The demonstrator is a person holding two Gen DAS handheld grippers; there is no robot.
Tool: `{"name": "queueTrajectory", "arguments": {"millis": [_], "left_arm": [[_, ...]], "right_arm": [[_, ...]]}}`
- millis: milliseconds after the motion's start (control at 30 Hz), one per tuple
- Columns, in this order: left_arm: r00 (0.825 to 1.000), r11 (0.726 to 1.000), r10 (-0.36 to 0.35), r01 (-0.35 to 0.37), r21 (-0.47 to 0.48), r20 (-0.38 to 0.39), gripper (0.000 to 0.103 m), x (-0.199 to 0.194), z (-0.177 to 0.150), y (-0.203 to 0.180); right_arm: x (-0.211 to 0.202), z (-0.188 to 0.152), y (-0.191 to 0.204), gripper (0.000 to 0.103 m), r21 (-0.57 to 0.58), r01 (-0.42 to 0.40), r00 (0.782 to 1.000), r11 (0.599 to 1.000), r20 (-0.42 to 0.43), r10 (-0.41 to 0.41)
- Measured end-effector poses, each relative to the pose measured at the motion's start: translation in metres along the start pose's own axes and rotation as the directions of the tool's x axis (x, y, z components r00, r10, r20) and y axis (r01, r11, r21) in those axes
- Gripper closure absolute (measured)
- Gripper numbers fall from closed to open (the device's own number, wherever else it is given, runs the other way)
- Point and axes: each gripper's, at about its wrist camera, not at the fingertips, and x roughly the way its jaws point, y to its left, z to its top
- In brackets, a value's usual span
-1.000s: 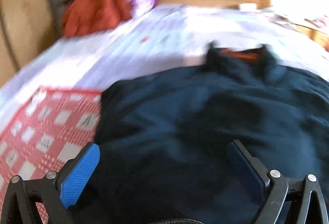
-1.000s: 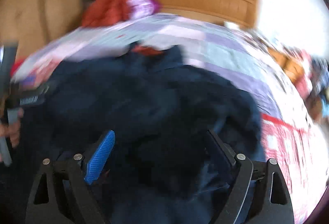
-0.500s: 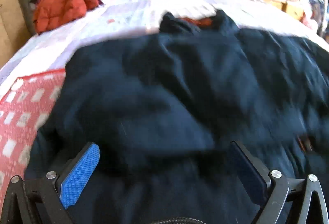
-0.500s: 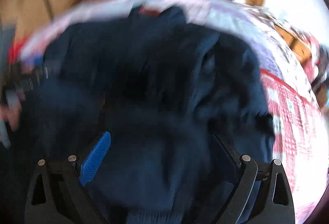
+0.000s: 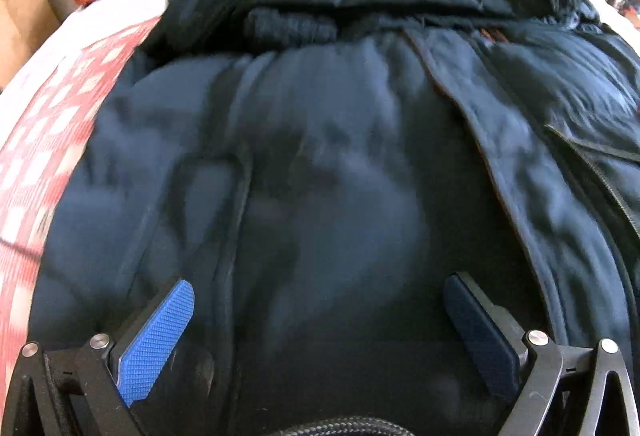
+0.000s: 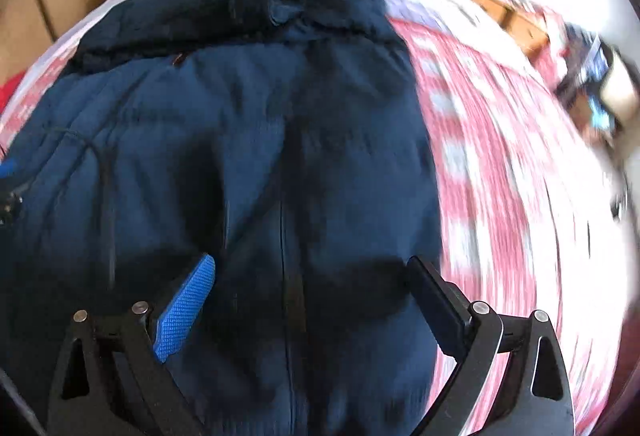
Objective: Fold large clothes
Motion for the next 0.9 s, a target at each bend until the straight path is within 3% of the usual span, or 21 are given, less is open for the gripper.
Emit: {"name": "queueTrajectory", "arguments": {"millis": [200,367,533,633,700,833,900], "left_arm": [[0.997,1.000,0.026,-0.026,-0.013,-0.069,0.000,-0.027,-0.060,0.026],[0.993,0.996,0.074,-0.078,-0.040,-0.094,0.000,-0.056,-0.107,0.049],[0.983,0.987,0.155,-0.159,-0.035,-0.100,0.000,-0.087,-0.137,0.059],[0.969,0.976,0.211,-0.217,-0.036,-0.130,0.001,-0.107,-0.146,0.058],[0.969,0.970,0.224,-0.232,-0.074,-0.105,0.001,-0.129,-0.146,0.052],[0.986,0.985,0.165,-0.165,-0.047,-0.005,0.001,-0.143,-0.138,0.020],[0.991,0.992,0.129,-0.129,-0.004,0.020,0.001,-0.134,-0.136,0.006]], "right_arm": [[-0.037,-0.070,-0.009,0.005,0.041,0.007,0.998,0.999,-0.056,-0.005],[-0.061,-0.132,-0.028,0.005,0.152,-0.017,0.994,0.988,-0.102,0.033],[-0.091,-0.180,-0.039,0.005,0.110,-0.016,0.991,0.994,-0.127,0.030],[-0.110,-0.181,-0.036,0.005,0.058,0.015,0.996,0.998,-0.087,-0.010],[-0.120,-0.167,-0.019,0.005,-0.001,-0.028,0.999,1.000,-0.018,0.028],[-0.128,-0.154,0.026,0.005,-0.175,-0.106,0.992,0.979,0.043,0.115],[-0.119,-0.145,0.046,0.005,-0.207,-0.094,0.992,0.974,0.067,0.110]]}}
